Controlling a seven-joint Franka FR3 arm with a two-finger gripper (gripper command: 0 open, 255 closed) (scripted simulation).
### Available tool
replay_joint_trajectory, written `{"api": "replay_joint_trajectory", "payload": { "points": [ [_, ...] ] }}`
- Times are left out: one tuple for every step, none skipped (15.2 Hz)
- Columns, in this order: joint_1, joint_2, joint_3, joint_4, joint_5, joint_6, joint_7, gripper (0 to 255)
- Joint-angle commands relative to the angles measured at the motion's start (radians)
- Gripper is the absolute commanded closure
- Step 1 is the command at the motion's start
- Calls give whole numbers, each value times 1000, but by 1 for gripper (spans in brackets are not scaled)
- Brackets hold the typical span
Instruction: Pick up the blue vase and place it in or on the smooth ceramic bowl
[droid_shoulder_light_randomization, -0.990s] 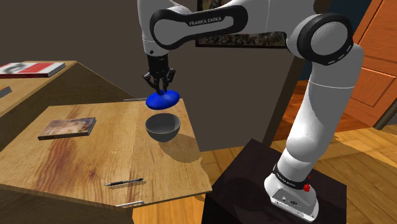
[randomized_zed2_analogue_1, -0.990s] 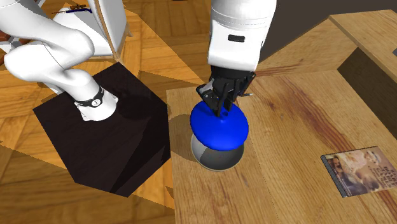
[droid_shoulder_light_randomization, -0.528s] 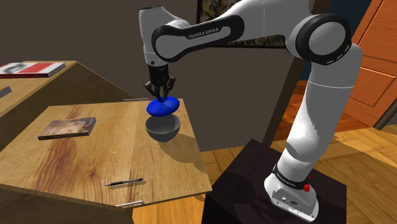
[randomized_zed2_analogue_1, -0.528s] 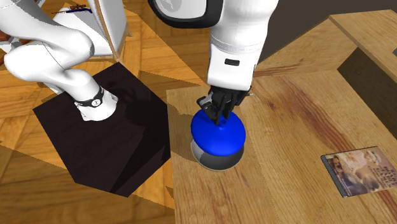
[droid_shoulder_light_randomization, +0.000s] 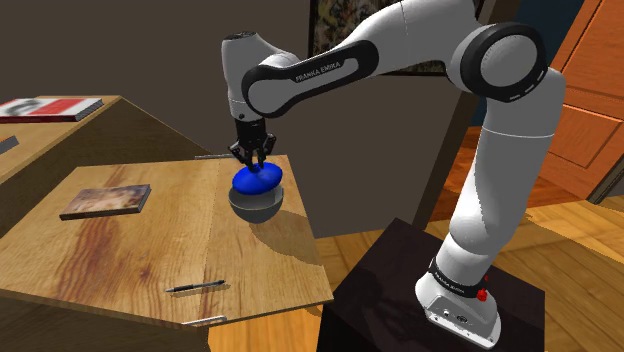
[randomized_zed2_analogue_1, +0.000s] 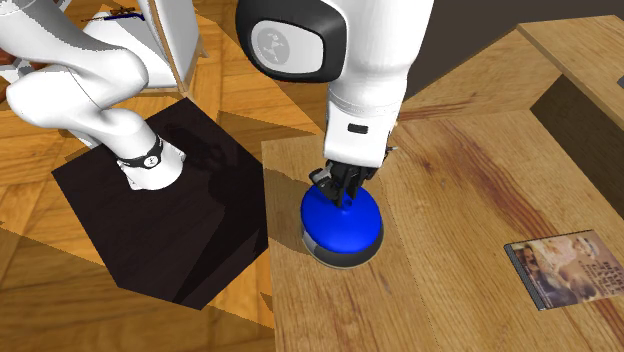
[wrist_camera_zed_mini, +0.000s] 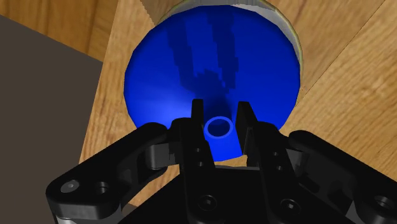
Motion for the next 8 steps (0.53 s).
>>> {"api": "replay_joint_trajectory", "payload": {
  "points": [
    [1,6,-1,-22,-7,27,9,255],
    [2,10,-1,-31,-10,39,12,255],
    [2,15,-2,-40,-14,51,16,255],
    [3,20,-3,-50,-19,66,21,255],
    [3,20,-3,-50,-19,66,20,255],
    [3,20,-3,-50,-19,66,20,255],
    [3,20,-3,-50,-19,66,21,255],
    [3,20,-3,-50,-19,66,21,255]
  ]
}}
